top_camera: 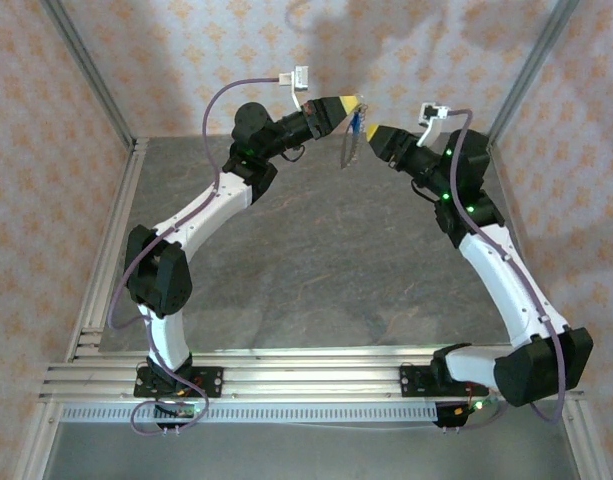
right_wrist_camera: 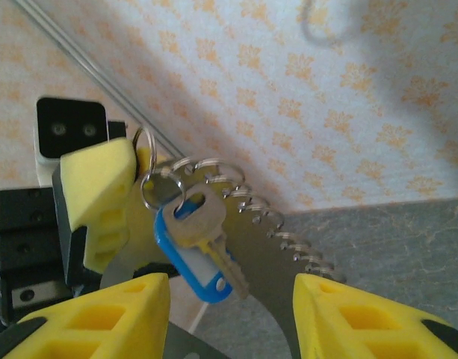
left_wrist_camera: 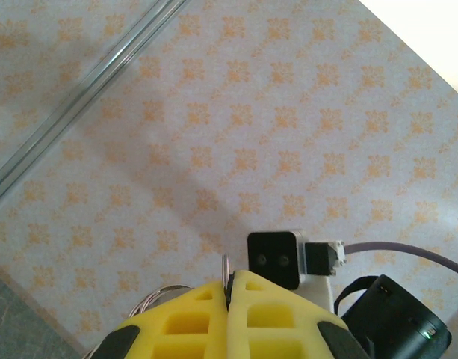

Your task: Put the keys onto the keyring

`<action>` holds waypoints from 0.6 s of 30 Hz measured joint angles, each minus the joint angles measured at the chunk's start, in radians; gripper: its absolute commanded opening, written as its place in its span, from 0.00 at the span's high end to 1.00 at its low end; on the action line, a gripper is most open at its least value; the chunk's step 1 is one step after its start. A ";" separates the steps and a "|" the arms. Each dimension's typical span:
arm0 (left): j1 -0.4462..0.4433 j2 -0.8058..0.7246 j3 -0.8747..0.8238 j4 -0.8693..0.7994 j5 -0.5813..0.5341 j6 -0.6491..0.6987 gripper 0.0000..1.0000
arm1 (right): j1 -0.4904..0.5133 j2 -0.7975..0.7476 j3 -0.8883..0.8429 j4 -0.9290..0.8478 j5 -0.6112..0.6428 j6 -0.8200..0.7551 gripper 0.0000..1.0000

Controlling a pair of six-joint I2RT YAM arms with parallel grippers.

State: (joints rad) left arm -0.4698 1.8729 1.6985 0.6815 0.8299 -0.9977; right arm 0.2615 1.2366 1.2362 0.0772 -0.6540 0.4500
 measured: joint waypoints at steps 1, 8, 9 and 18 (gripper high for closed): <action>0.000 0.000 0.000 0.000 0.000 0.000 1.00 | 0.011 -0.001 0.000 -0.009 0.007 -0.015 0.53; 0.000 0.000 0.000 0.000 0.000 0.000 1.00 | 0.064 0.000 0.001 -0.055 0.052 -0.086 0.53; 0.000 0.000 0.000 0.000 0.000 0.000 1.00 | 0.067 0.003 0.002 -0.058 0.055 -0.091 0.53; 0.000 0.000 0.000 0.000 0.000 0.000 1.00 | 0.070 0.058 0.045 -0.062 0.064 -0.105 0.53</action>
State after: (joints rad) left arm -0.4698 1.8729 1.6985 0.6819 0.8299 -0.9977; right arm 0.3313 1.2945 1.2808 0.0151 -0.5900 0.3447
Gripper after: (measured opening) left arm 0.045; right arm 0.468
